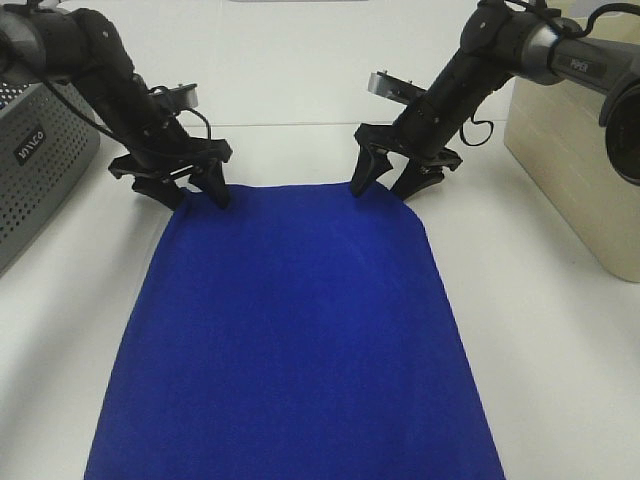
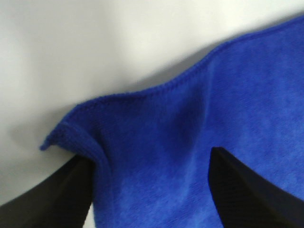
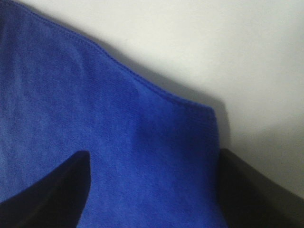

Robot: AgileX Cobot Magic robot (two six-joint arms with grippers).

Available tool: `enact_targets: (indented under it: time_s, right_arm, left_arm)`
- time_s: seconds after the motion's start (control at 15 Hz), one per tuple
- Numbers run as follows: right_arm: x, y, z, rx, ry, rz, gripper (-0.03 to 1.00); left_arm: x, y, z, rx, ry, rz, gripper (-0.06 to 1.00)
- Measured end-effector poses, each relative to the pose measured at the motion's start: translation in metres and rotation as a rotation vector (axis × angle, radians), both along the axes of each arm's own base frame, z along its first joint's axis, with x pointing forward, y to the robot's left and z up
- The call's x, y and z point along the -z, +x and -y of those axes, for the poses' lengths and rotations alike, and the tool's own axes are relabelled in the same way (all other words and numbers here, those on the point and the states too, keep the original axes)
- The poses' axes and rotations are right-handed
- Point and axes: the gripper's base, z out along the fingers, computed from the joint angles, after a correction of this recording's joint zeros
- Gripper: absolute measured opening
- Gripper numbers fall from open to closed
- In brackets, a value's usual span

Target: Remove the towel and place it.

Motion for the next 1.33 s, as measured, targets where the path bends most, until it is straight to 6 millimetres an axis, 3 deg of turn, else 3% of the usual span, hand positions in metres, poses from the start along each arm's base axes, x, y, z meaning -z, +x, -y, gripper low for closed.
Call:
enact_targets:
  time_s: [0.13,0.27,0.47,0.6,1.0,1.33]
  right_arm:
    - [0.001,-0.003,-0.008,-0.023,-0.013,0.003,0.69]
    - [0.003,-0.004,-0.009,-0.042,-0.051,0.012,0.56]
    - [0.007,-0.004,-0.006,-0.052,-0.085,0.013,0.21]
    - [0.009,-0.004,-0.006,-0.053,-0.086,0.007,0.04]
    - [-0.001,0.005,-0.004,-0.031,-0.126,0.119,0.01]
    - [-0.044,0.031,-0.006,-0.001,-0.112,0.380,0.01]
  left_arm:
    - [0.000,-0.001,0.020,0.023,-0.017,0.016,0.64]
    - [0.002,0.000,0.026,0.011,-0.019,0.019,0.54]
    - [0.007,0.001,0.023,0.026,0.016,0.033,0.17]
    - [0.007,0.001,0.023,0.045,0.021,0.044,0.03]
    - [-0.006,0.016,0.023,0.082,0.064,0.155,0.03]
    - [-0.041,0.037,0.021,0.074,0.100,0.356,0.03]
